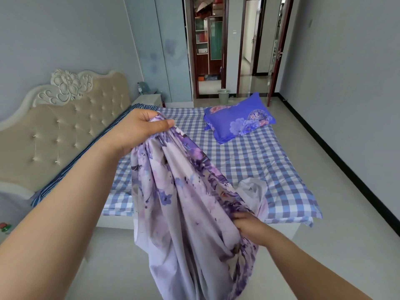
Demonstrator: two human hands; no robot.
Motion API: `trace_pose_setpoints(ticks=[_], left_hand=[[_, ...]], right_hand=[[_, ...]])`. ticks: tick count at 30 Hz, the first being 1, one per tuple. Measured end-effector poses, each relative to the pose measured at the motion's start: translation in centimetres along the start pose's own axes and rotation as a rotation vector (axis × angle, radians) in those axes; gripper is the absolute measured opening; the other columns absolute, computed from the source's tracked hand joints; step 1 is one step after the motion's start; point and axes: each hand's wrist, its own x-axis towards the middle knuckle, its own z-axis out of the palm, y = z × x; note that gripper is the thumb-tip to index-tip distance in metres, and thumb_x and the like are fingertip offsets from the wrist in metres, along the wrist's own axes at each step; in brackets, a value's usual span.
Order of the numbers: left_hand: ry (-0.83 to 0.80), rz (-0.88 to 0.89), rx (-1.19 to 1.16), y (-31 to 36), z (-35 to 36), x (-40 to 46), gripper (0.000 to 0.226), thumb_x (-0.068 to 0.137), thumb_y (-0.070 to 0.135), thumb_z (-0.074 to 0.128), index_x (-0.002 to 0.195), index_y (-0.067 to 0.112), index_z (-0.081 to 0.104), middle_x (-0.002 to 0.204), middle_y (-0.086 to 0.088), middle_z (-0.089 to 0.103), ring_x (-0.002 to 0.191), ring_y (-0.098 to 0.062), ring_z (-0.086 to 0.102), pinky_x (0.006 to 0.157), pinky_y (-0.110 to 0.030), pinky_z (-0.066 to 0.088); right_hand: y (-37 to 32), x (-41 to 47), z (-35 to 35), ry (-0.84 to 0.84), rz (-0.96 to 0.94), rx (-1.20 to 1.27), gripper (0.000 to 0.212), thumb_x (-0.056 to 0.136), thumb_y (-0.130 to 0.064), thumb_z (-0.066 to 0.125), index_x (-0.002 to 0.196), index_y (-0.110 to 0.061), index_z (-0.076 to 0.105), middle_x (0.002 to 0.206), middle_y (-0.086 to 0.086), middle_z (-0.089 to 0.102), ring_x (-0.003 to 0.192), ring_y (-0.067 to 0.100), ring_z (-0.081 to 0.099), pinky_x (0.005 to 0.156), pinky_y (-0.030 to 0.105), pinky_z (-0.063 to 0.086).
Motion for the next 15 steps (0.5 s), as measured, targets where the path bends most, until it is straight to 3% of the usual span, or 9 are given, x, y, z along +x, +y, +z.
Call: trace_pose_setpoints(ticks=[3,5,7,9,10,13,15], left_hand=[[0.086,-0.019,-0.007,-0.7,-0.6,0.5,0.019,0.085,0.021,0.069,0.078,0.003,0.071,0.072,-0.011,0.073,0.059,-0.017,0.068,0.06,-0.025,0.056],[0.118,-0.014,-0.038,-0.7,-0.6,0.8,0.02,0.086,0.02,0.068,0.072,0.005,0.07,0.067,-0.008,0.072,0.055,-0.015,0.066,0.057,-0.023,0.055],[0.085,-0.005,-0.081,-0.2,-0.3,1.0,0.018,0.084,0.021,0.069,0.071,0.009,0.071,0.068,-0.008,0.072,0.056,-0.016,0.067,0.058,-0.024,0.056],[0.002,0.007,-0.101,0.3,0.1,1.0,0.018,0.075,0.029,0.073,0.073,0.011,0.072,0.073,-0.01,0.073,0.061,-0.018,0.069,0.061,-0.026,0.057],[-0.036,0.008,-0.101,0.4,0.2,1.0,0.022,0.068,0.034,0.075,0.071,0.013,0.073,0.075,-0.011,0.073,0.063,-0.019,0.069,0.062,-0.027,0.057],[-0.1,0.017,-0.098,0.5,0.2,1.0,0.035,0.054,0.047,0.08,0.068,0.016,0.073,0.077,-0.012,0.074,0.064,-0.02,0.07,0.062,-0.028,0.057],[-0.133,0.024,-0.099,0.2,0.1,1.3,0.047,0.047,0.055,0.085,0.07,0.015,0.074,0.079,-0.014,0.074,0.066,-0.022,0.071,0.064,-0.03,0.058]], right_hand=[[0.6,-1.4,-2.9,-0.356,0.079,-0.079,0.038,0.078,-0.006,0.064,0.116,-0.004,0.065,0.121,0.017,0.064,0.113,0.031,0.061,0.095,0.043,0.05],[0.6,-1.5,-3.7,-0.364,0.071,-0.309,0.034,0.076,-0.008,0.06,0.109,-0.001,0.065,0.111,0.016,0.066,0.105,0.026,0.064,0.086,0.035,0.054],[0.8,-1.3,-3.0,-0.117,0.023,-0.539,0.007,0.076,-0.008,0.056,0.076,-0.005,0.061,0.077,0.009,0.06,0.074,0.018,0.061,0.064,0.021,0.047],[1.7,-0.6,-1.9,0.239,-0.105,-0.609,0.035,0.086,-0.014,0.058,0.056,-0.015,0.039,0.058,-0.002,0.04,0.055,0.009,0.042,0.052,0.018,0.03],[2.3,-0.6,-1.3,0.356,-0.165,-0.503,0.04,0.089,-0.015,0.058,0.054,-0.017,0.039,0.056,-0.005,0.039,0.054,0.008,0.04,0.052,0.018,0.028],[3.7,-0.7,0.2,0.45,-0.218,-0.074,0.023,0.094,-0.012,0.056,0.074,-0.018,0.066,0.079,-0.006,0.066,0.078,0.009,0.059,0.069,0.014,0.042],[4.1,-0.5,1.0,0.363,-0.17,-0.026,0.014,0.094,-0.017,0.057,0.09,-0.014,0.07,0.095,-0.001,0.069,0.087,0.011,0.061,0.077,0.018,0.048]])
